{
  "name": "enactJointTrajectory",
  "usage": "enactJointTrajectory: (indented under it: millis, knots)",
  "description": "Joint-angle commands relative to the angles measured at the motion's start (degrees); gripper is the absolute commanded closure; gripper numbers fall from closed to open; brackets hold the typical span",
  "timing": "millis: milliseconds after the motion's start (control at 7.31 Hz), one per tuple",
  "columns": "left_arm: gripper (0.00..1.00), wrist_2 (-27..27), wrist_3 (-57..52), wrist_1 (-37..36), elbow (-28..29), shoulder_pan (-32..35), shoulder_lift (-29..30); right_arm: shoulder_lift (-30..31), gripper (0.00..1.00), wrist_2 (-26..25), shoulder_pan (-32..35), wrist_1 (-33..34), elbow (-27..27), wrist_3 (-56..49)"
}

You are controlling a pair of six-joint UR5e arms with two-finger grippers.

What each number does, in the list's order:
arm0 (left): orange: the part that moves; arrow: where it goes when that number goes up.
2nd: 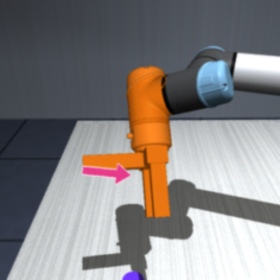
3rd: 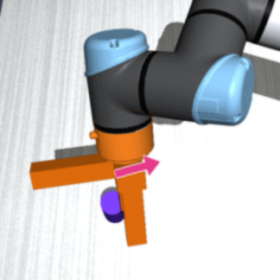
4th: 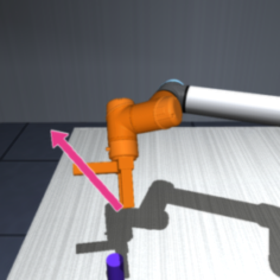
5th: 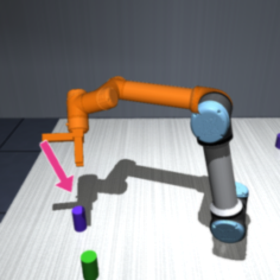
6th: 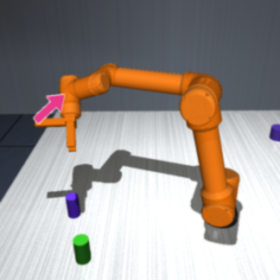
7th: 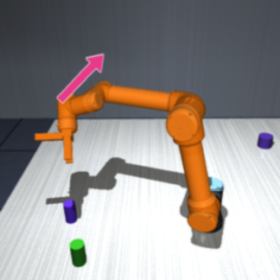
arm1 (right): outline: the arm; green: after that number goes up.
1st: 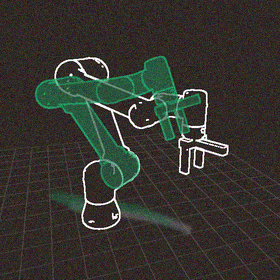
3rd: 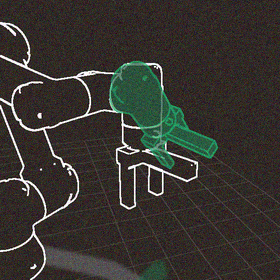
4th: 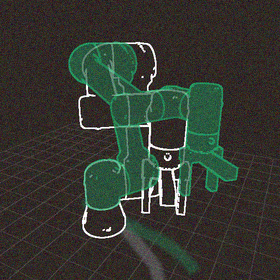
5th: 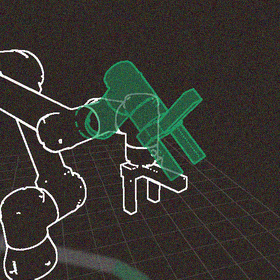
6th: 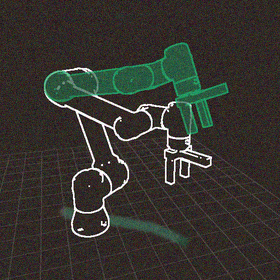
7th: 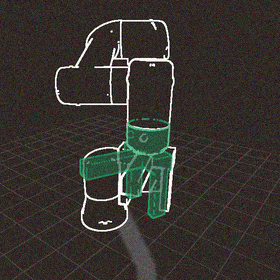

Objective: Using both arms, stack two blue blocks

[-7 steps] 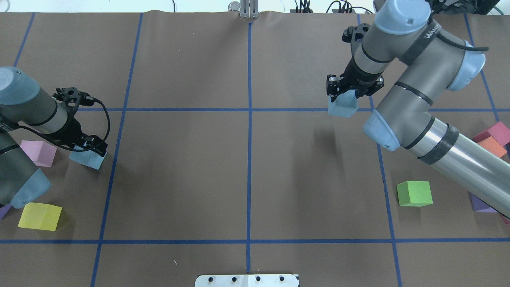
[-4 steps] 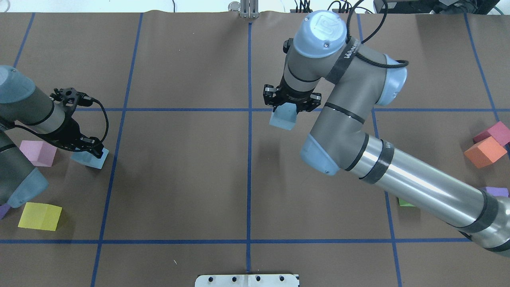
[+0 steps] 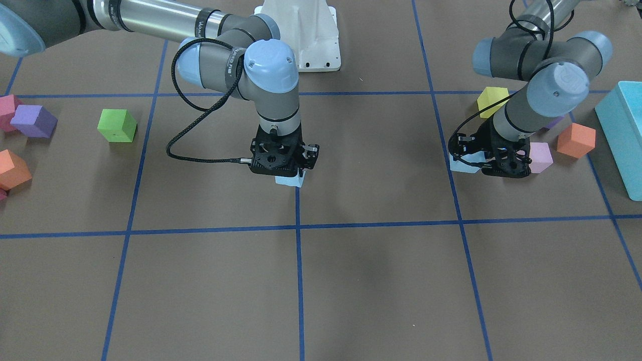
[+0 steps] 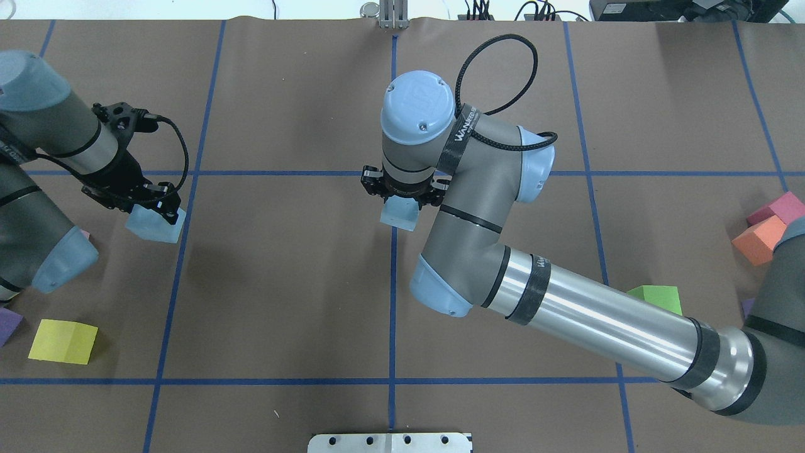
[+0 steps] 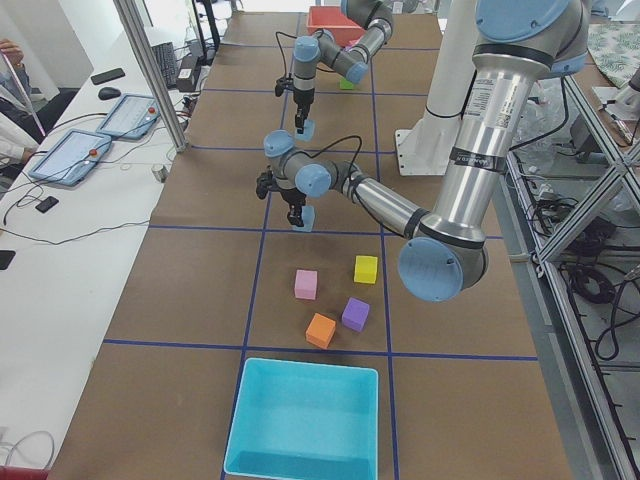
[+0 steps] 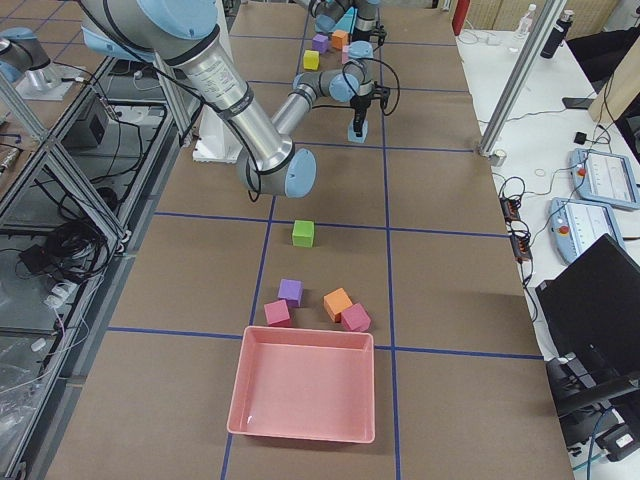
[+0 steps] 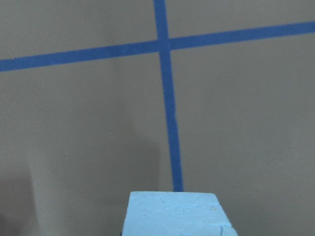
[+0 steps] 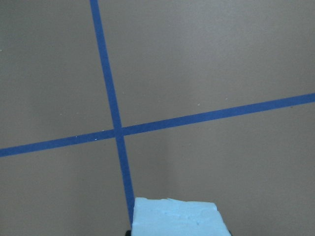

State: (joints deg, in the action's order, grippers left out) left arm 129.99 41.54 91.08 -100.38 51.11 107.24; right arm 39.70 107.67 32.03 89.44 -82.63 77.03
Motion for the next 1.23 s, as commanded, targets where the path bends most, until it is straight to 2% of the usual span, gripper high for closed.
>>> enactJointTrajectory:
  millis: [0, 411, 684, 1095]
  knots:
    - [0.56, 0.0, 5.7, -3.5, -0.4, 0.5, 4.1, -1.6, 0.38, -0.3, -1.2, -0.2, 3.2, -3.7]
    - [0.56, 0.0, 12.1, -3.8, 1.2, 0.2, 8.8, -1.6, 0.31, -0.3, -1.5, -1.5, 4.9, -7.1]
    - [0.56, 0.0, 13.3, -4.6, 1.3, 0.1, 10.2, -1.6, 0.01, -0.3, -1.5, -2.7, 5.8, -7.2]
    - [0.56, -0.4, 16.5, -5.3, 4.6, -2.7, 17.3, -2.5, 0.0, 1.3, 1.8, -3.1, 4.6, -7.3]
